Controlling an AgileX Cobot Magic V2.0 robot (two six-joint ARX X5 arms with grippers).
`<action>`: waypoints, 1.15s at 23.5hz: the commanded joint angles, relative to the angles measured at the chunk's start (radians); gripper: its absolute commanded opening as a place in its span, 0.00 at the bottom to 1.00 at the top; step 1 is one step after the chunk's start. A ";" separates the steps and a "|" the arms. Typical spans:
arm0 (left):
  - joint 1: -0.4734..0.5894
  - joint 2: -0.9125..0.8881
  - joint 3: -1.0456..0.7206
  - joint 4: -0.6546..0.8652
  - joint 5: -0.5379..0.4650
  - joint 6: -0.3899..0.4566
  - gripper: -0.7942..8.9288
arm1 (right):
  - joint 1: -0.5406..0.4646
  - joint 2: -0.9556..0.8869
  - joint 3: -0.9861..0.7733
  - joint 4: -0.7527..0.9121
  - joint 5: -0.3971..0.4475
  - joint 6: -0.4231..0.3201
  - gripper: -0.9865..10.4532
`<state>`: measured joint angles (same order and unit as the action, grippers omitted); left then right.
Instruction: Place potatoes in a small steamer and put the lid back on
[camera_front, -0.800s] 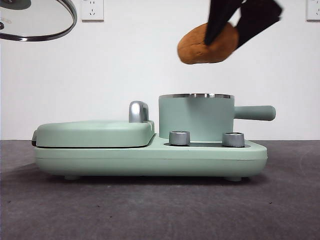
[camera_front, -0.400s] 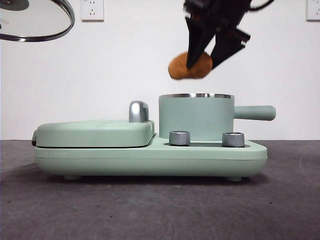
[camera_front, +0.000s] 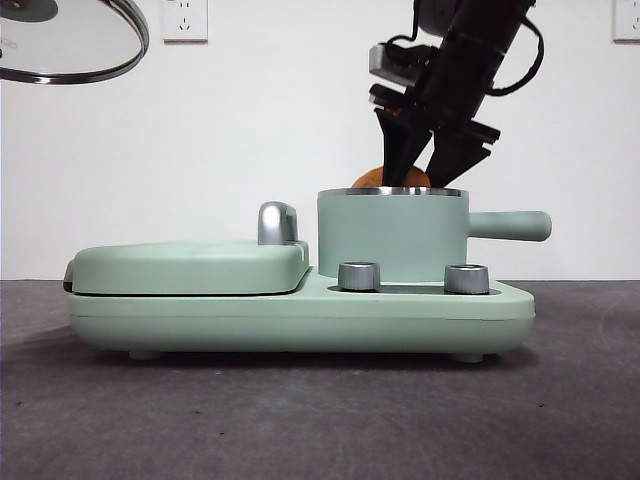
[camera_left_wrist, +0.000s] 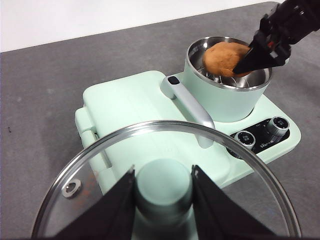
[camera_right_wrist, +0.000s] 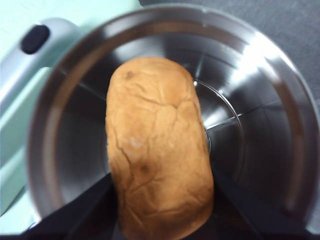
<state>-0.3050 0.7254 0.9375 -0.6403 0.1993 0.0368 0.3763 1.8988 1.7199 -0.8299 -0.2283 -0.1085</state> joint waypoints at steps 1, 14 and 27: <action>-0.002 0.001 0.015 0.034 -0.002 0.008 0.09 | 0.005 0.046 0.027 0.015 0.002 -0.015 0.27; -0.002 0.001 0.015 0.034 -0.002 0.008 0.09 | 0.006 0.044 0.031 0.030 0.019 -0.034 0.37; -0.002 0.001 0.015 0.033 -0.001 0.015 0.09 | 0.006 -0.429 -0.072 -0.058 0.023 -0.020 0.37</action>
<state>-0.3050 0.7254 0.9375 -0.6403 0.1974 0.0399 0.3779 1.4616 1.6333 -0.8890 -0.2073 -0.1329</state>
